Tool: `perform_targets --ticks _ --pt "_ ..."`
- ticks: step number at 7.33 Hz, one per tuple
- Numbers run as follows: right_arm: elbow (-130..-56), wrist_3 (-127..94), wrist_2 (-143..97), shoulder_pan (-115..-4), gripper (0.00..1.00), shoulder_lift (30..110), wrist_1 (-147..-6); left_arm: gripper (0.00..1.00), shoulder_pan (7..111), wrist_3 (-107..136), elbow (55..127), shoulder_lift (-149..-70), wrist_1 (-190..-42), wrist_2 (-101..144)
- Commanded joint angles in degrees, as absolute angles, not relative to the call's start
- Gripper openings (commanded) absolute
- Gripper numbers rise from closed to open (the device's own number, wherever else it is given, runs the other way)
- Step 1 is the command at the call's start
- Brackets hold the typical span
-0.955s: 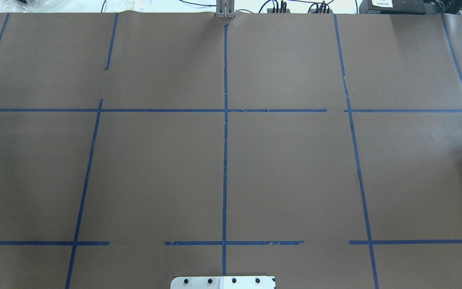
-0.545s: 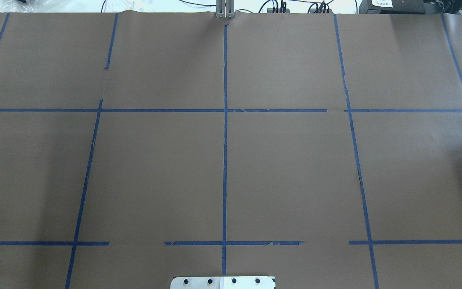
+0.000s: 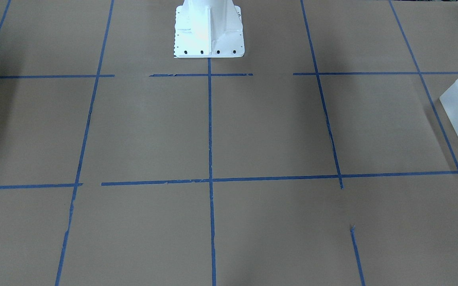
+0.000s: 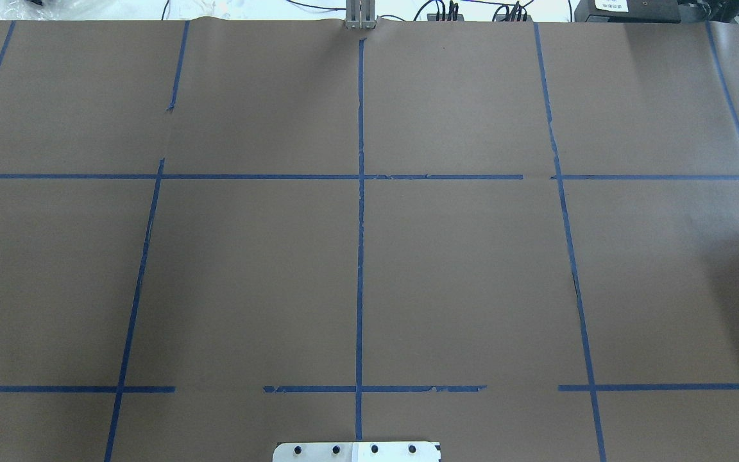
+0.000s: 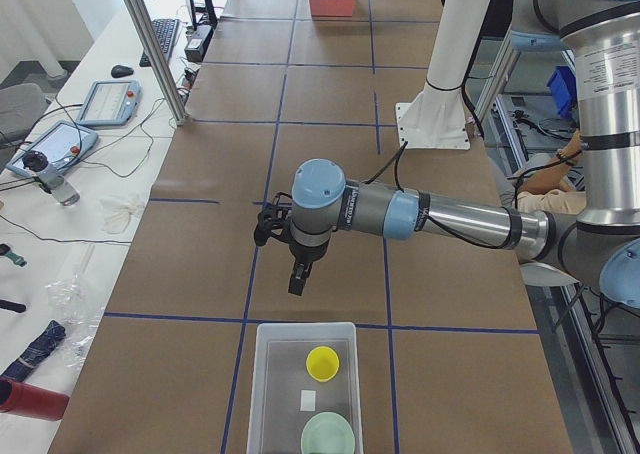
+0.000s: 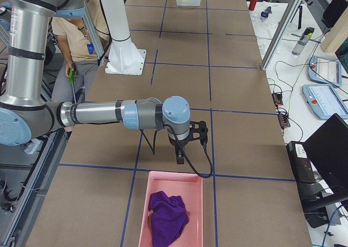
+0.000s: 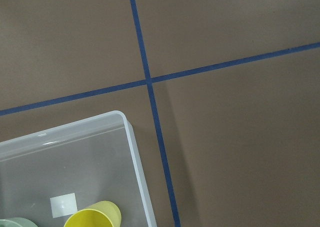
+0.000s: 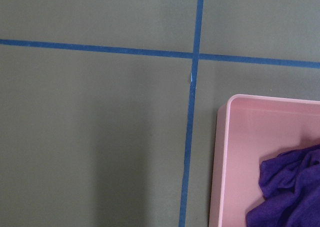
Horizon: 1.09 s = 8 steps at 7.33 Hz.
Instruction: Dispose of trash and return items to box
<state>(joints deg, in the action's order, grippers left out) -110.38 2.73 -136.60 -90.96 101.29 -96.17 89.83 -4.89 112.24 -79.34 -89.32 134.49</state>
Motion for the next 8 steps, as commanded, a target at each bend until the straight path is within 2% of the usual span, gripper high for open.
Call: perform_targets --ticks 1,3,8 --pt "-115.92 2.37 -136.67 -90.17 1.00 101.25 -103.09 1.00 90.17 -5.79 111.98 -80.96 -85.34 134.21" --pt "-115.58 2.72 -136.41 -89.38 1.00 101.07 -102.57 1.00 90.09 -6.95 109.01 -78.57 -87.71 134.91" --pt "-114.44 2.55 -135.27 -85.87 1.00 101.69 -102.48 1.00 92.20 -7.12 109.60 -78.57 -88.59 135.79"
